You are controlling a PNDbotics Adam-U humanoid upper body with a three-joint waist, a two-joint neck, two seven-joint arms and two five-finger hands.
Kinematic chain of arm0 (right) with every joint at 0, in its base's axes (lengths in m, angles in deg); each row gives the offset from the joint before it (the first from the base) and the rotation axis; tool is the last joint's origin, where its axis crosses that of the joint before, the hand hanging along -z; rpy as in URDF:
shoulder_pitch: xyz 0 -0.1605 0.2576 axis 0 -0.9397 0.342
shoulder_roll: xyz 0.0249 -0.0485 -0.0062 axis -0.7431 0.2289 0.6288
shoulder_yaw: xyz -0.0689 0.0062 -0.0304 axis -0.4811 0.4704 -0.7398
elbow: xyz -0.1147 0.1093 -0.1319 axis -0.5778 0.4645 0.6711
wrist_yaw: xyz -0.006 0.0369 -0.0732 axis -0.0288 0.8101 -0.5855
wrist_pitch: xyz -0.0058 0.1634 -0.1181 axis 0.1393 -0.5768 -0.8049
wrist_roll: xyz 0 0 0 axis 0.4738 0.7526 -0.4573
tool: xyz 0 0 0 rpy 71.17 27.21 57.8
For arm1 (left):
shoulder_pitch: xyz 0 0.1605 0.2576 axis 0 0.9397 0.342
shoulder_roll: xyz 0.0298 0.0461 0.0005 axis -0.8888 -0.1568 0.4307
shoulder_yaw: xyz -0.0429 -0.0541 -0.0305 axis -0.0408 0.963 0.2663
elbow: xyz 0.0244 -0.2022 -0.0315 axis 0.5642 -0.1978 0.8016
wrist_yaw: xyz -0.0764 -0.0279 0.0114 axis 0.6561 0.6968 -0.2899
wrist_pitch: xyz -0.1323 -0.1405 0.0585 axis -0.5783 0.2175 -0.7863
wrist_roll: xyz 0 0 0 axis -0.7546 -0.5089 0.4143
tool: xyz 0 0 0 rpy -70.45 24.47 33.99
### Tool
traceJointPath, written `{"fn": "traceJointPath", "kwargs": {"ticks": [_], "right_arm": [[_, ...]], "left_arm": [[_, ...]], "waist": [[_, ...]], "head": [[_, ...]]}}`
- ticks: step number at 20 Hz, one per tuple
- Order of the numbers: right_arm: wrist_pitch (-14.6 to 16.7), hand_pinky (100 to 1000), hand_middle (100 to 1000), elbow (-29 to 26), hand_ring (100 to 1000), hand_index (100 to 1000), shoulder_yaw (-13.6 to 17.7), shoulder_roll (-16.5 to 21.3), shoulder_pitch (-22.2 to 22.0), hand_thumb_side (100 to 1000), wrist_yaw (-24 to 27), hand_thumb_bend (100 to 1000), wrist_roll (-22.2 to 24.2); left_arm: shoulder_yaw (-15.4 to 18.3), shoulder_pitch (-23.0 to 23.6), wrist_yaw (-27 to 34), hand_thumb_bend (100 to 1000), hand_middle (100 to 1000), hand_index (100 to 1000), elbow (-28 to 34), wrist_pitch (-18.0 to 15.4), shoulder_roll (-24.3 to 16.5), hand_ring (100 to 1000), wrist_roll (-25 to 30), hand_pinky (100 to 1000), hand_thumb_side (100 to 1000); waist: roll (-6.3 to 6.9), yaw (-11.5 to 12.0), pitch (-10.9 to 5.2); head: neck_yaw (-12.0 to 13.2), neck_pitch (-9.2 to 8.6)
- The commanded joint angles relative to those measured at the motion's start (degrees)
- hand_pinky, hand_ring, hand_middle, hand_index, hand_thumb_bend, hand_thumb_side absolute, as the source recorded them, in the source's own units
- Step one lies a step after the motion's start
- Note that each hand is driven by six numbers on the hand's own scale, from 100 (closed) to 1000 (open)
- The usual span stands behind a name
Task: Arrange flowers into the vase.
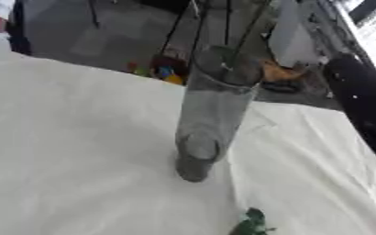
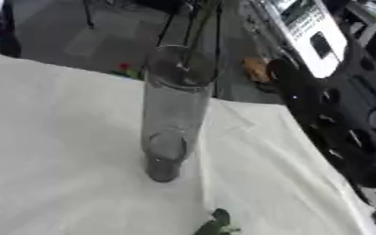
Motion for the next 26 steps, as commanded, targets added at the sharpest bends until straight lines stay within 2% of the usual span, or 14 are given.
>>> {"fn": "traceJointPath", "kwargs": {"ticks": [1,12,21,26], "right_arm": [[-0.14,100,100,-0.97,100,100,0.21,1.06,0.67,1000,-1.34,100,0.36],[-4.04,100,100,-3.6,100,100,-1.37,1.54,-0.52,1000,-3.32,100,0.91],[-5.34,100,100,-5.66,100,100,-2.46,1.54,-1.13,1000,-2.87,100,0.12],[-5.5,100,100,-6.36,193,100,-2.85,1.37,-1.49,1000,-2.38,100,-0.46]], "left_arm": [[0.18,-0.93,-0.06,100,869,935,0.73,-0.33,-0.41,876,0.02,795,1000],[0.3,-0.98,-0.02,100,868,935,0.73,-0.31,-0.26,876,-0.08,795,1000],[0.34,-1.21,0.1,100,868,935,0.73,-0.35,-0.04,876,-0.07,796,1000],[0.37,-1.23,0.12,100,868,935,0.73,-0.36,0.06,876,-0.04,796,1000]], "waist": [[0.57,0.03,-1.14],[0.42,-0.25,-1.22],[0.31,-0.27,-1.28],[0.26,-0.23,-1.27]], "head": [[-0.04,-0.92],[0.24,-1.17],[0.42,-1.47],[0.51,-1.64]]}}
